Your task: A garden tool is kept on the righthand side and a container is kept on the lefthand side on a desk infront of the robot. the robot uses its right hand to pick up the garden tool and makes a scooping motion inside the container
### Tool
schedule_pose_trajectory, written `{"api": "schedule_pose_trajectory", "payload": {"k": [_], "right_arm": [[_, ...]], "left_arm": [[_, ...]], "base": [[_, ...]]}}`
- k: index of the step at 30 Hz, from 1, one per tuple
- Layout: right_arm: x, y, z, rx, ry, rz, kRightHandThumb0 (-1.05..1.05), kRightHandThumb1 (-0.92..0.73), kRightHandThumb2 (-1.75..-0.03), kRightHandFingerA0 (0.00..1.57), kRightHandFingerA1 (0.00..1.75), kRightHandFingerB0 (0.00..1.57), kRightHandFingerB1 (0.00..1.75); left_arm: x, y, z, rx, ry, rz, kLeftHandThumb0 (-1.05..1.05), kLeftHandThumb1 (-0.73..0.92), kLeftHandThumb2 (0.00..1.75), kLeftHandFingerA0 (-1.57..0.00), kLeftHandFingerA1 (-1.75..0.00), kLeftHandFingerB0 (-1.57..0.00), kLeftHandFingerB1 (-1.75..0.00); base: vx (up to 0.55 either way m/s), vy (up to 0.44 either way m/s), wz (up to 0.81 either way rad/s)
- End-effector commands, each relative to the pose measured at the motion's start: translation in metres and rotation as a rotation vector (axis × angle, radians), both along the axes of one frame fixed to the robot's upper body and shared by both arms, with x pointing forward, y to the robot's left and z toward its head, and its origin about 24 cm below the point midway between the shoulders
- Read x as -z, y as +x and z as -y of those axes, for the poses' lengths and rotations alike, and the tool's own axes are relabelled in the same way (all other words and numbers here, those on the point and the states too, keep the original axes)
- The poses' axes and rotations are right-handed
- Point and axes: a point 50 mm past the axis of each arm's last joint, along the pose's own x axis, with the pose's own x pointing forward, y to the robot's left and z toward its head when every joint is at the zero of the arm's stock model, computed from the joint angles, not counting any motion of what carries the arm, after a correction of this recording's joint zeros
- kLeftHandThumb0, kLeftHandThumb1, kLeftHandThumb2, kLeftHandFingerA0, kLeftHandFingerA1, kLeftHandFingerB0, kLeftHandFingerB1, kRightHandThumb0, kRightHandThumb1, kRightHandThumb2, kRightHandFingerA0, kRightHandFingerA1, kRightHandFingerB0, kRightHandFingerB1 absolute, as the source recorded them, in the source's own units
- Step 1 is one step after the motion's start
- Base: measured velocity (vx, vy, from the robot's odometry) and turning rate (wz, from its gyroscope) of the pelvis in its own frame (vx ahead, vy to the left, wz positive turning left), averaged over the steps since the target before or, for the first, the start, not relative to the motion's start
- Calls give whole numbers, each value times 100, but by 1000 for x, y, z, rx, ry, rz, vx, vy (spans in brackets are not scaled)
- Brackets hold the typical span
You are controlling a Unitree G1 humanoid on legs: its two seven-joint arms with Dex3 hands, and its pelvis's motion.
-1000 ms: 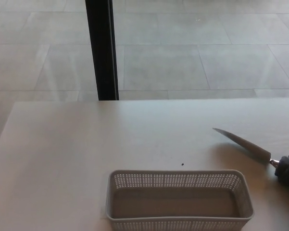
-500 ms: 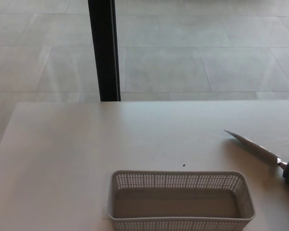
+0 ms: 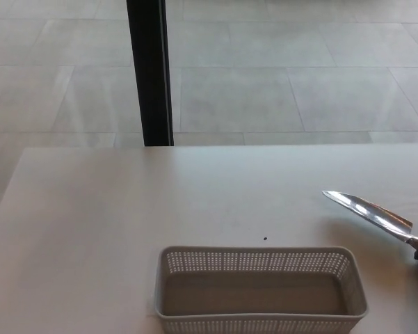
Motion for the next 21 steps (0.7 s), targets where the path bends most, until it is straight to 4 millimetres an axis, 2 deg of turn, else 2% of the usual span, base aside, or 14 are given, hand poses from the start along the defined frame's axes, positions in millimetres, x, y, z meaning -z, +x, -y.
{"api": "schedule_pose_trajectory", "payload": {"k": [1,3,4,5,6,7,8,9,13,15,16,18,21], "right_arm": [[16,-36,21,-122,108,254,-40,-58,-98,114,136,74,111],[8,-32,24,-114,144,288,-40,-58,-98,114,136,74,111],[-5,-27,26,-125,176,334,-22,-65,-63,87,168,78,100],[-12,-25,27,-138,184,368,-22,-65,-63,87,168,78,100],[-18,-23,28,-150,226,400,-18,-64,-66,84,168,73,123],[-22,-22,29,-156,246,414,-19,-65,-69,85,168,76,123],[-34,-20,29,-195,293,467,-13,-59,-79,88,169,75,138],[-40,-19,29,-220,318,500,-14,-59,-82,87,171,74,144],[-60,-13,30,-257,343,532,-17,-57,-89,85,174,71,150],[-73,-10,28,-291,349,562,-18,-54,-95,88,175,73,149],[-82,-8,28,-311,349,582,-18,-53,-102,89,175,72,152],[-89,-7,28,-328,343,595,-18,-50,-105,90,175,72,153],[-113,-5,28,-396,296,632,-15,-46,-105,90,175,71,152]], "left_arm": [[-7,3,-9,13,24,-1,-51,68,60,-60,-59,-54,-48],[-7,4,-8,21,31,-6,-51,68,60,-60,-59,-54,-48],[-7,3,-9,2,28,4,-51,67,60,-61,-64,-54,-50],[-7,3,-9,2,29,5,-51,67,60,-61,-64,-54,-50],[-8,3,-9,1,26,6,-52,66,60,-63,-64,-55,-50],[-8,3,-10,1,25,4,-52,66,60,-63,-63,-55,-50],[-8,2,-10,4,28,-3,-52,67,60,-62,-62,-54,-49],[-8,2,-10,4,28,-5,-51,67,60,-63,-63,-54,-49],[-9,3,-11,15,33,-8,-51,68,60,-61,-61,-54,-49],[-10,3,-12,12,39,-7,-51,67,60,-64,-63,-56,-50],[-10,3,-13,-1,32,-1,-50,67,60,-59,-64,-53,-50],[-10,3,-13,-8,29,2,-49,66,60,-60,-64,-53,-50],[-10,3,-13,-4,33,-1,-50,67,60,-60,-65,-54,-51]], "base": [[0,0,0],[0,0,0],[0,0,0],[0,0,0],[0,0,0],[0,0,0],[0,0,0],[0,0,0],[0,0,0],[0,0,0],[0,0,0],[0,0,0],[0,0,0]]}}
